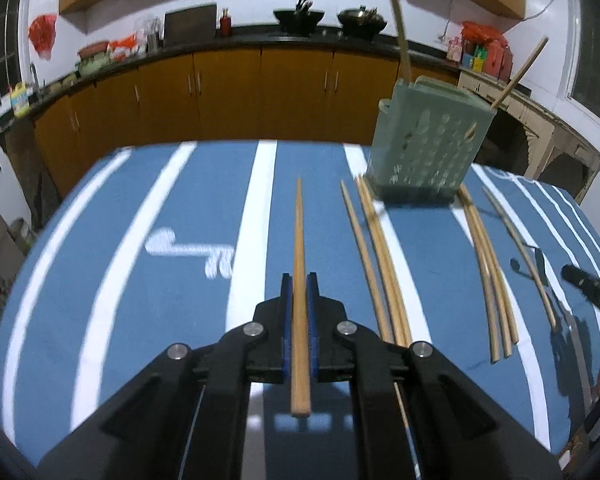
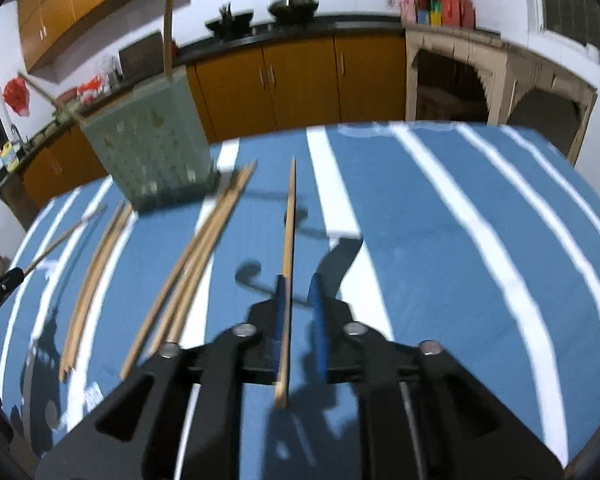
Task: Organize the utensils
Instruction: 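Lift both held chopsticks upright and carry them over the green holder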
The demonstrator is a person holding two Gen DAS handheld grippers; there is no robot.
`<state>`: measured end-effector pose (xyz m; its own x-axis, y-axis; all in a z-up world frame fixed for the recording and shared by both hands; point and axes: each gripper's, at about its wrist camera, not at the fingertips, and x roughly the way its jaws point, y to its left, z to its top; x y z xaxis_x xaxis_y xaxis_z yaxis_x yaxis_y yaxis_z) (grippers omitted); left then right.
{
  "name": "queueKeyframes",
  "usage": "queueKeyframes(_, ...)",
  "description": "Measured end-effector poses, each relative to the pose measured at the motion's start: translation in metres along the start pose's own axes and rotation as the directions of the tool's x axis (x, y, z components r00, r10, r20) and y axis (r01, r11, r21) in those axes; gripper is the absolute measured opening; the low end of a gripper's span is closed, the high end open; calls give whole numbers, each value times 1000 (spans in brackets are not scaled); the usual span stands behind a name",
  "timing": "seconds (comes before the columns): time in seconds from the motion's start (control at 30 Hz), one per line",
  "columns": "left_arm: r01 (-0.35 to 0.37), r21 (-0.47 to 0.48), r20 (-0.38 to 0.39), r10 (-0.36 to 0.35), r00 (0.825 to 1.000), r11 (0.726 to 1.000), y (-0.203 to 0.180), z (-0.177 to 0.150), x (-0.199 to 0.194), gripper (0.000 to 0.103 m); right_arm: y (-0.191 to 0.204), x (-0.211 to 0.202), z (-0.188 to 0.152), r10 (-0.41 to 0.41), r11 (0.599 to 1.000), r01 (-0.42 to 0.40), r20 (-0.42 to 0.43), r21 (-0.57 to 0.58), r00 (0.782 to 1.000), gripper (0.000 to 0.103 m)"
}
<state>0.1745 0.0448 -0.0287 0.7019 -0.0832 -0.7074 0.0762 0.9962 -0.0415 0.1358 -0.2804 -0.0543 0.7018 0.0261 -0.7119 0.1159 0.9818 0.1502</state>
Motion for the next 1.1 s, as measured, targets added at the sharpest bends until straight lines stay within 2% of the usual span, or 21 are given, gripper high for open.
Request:
queueKeyframes(0.1,4,-6,-21,-4,1000,1000,0,-7,6,8,7,9,-10,4,1000,-5,-35,-25,999,31)
queueKeyframes(0.2,3,-7,-19,-3,1000,1000,-1,-7,5,8,13,21,-19,-43,997,37,-82,-73,996,29)
queueKeyframes(0.23,4,-7,-17,-4,1000,1000,0,-8,6,8,15,20,-21,-59,994,53,-63,-93,996,22)
queueKeyframes(0.3,2,-7,-7,-2,1000,1000,0,-7,3,8,17,17,-20,-41,995,34,-76,-94,996,8)
queueKeyframes(0.37,-1,-2,7,1,1000,1000,-1,-5,0,8,15,14,-19,-34,996,28,-75,-80,997,7)
queueKeyframes(0.7,1,12,117,-2,993,1000,-2,14,-33,8,0,-33,9,16,1000,-15,101,-12,995,7)
queueKeyframes(0.93,16,-4,204,-15,979,1000,-1,27,-59,8,-5,-69,33,46,999,-52,258,15,965,7)
queueKeyframes(1.1,32,-18,268,-26,963,999,1,39,-77,8,-4,-85,45,58,998,-67,333,15,941,7)
